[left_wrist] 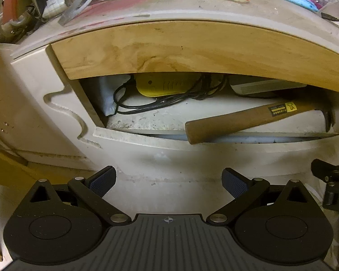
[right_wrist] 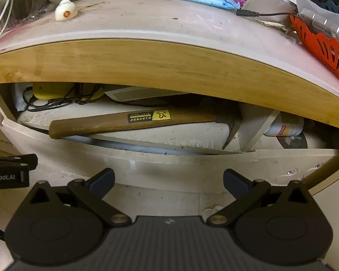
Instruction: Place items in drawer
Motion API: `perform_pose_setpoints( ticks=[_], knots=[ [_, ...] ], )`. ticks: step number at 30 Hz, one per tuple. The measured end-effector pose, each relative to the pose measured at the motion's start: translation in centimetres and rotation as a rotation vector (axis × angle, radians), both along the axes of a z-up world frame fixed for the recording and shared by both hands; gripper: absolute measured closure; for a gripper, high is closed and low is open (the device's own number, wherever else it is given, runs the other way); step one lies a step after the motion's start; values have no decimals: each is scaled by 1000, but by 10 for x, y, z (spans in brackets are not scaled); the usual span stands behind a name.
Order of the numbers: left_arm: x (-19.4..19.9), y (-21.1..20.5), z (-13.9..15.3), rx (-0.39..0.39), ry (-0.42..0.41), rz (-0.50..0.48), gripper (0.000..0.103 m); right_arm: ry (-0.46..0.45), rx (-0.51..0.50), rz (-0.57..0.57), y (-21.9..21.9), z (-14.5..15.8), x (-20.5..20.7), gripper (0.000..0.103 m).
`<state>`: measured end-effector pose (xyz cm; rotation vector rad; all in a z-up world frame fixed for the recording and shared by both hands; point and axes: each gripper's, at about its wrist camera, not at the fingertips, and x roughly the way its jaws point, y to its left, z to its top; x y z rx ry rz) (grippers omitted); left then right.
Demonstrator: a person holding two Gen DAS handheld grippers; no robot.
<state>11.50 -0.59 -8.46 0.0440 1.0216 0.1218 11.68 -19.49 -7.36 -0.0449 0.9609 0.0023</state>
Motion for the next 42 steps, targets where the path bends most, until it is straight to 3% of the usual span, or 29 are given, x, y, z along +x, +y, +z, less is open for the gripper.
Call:
perform_pose_setpoints(
  ticks=[26, 39, 42],
  knots=[
    [33, 19, -30, -31, -22, 23, 0, 34, -6, -17, -7, -31, 23, 0],
    [38, 18, -36, -46, -42, -1, 0, 26, 3, -2, -9, -42, 30, 0],
    [38, 15, -37, -17, -44, -27, 0, 22, -1, 6, -7, -41, 34, 1]
  ],
)
